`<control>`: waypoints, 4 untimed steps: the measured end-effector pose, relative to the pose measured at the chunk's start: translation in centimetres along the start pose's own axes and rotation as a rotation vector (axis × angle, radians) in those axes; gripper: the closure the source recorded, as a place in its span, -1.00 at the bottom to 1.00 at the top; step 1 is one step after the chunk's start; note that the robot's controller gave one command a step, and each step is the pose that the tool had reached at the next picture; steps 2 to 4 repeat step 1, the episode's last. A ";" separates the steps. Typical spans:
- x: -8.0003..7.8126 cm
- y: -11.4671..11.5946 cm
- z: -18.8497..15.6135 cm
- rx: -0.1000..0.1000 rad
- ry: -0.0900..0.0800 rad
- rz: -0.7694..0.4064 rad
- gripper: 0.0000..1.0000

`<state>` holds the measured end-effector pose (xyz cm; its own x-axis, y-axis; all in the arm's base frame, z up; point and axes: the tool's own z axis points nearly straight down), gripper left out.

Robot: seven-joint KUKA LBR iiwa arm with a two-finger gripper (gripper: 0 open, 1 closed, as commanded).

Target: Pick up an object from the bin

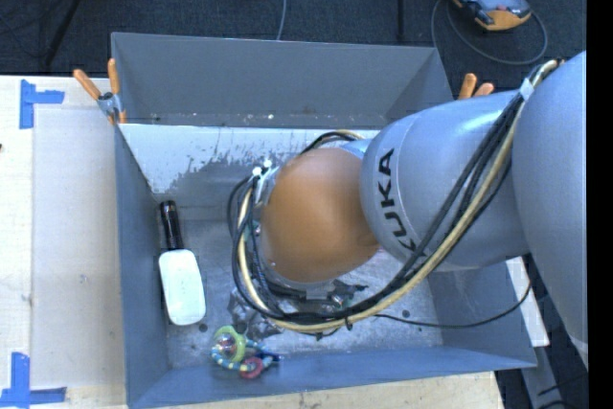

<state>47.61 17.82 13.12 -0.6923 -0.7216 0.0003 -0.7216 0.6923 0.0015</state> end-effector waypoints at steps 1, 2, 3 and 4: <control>0.3 0.3 -3.4 -0.003 0.005 -0.046 1.00; 0.3 0.3 -3.4 -0.003 0.005 -0.046 1.00; 0.3 0.3 -3.4 -0.003 0.005 -0.046 1.00; 0.3 0.3 -3.4 -0.003 0.005 -0.046 1.00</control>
Offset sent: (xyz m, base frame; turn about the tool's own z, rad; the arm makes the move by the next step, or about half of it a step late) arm 0.0003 -0.0035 0.0566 0.0177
